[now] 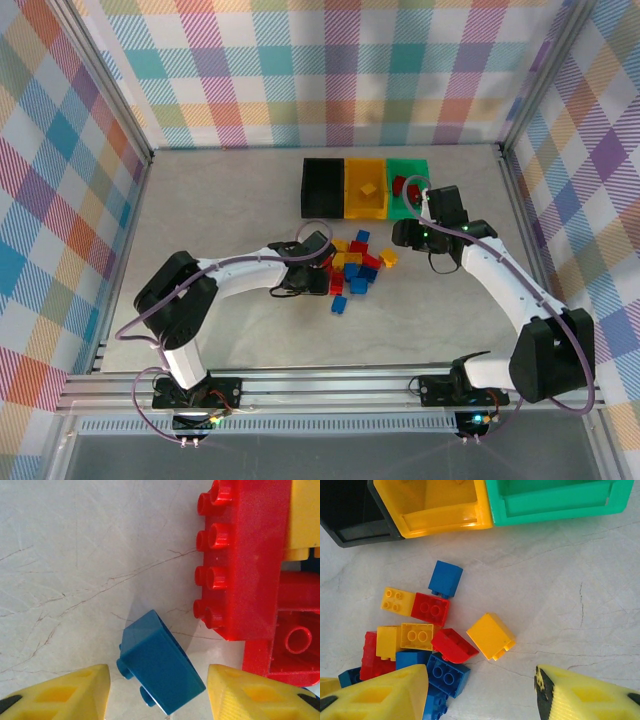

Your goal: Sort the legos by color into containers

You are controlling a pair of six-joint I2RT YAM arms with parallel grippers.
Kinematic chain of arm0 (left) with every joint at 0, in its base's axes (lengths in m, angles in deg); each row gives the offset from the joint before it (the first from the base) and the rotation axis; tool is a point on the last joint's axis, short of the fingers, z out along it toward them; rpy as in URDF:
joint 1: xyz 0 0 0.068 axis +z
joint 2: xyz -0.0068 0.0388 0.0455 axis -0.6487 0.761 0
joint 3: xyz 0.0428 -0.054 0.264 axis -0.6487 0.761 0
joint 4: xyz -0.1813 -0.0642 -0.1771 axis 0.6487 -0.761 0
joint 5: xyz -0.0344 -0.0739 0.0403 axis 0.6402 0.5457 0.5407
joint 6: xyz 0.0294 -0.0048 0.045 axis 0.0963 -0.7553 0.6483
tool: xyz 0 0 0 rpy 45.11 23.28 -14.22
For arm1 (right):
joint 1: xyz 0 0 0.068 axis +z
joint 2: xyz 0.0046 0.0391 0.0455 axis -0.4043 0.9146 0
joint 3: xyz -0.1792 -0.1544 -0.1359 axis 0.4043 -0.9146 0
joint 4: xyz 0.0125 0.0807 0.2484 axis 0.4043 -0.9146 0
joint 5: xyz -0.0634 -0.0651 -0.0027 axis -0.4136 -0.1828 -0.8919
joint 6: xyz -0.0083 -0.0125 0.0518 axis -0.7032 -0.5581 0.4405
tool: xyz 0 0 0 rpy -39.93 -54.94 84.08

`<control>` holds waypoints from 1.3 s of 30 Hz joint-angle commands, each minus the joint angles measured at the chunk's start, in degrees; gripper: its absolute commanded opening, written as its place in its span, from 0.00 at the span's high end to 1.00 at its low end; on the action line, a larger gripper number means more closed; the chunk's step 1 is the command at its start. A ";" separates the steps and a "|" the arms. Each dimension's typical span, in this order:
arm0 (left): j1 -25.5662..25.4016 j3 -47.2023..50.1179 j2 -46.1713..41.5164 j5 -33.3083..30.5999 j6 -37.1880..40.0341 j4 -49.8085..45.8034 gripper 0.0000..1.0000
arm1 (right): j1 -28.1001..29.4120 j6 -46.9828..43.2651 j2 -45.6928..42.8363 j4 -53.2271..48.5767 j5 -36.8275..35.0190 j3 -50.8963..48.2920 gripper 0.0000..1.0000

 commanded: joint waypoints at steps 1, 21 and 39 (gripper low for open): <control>-0.30 -1.98 0.65 -1.53 0.47 -1.83 0.46 | 0.06 -0.04 -1.87 -1.09 -0.73 -0.67 0.41; 0.13 -2.53 2.15 -2.63 2.98 -2.62 0.59 | 0.06 -0.12 -3.24 -1.62 -0.99 -1.25 0.41; 0.24 -3.75 3.51 -4.09 4.95 -3.32 0.76 | 0.02 -0.31 -4.33 -1.97 -1.43 -1.73 0.41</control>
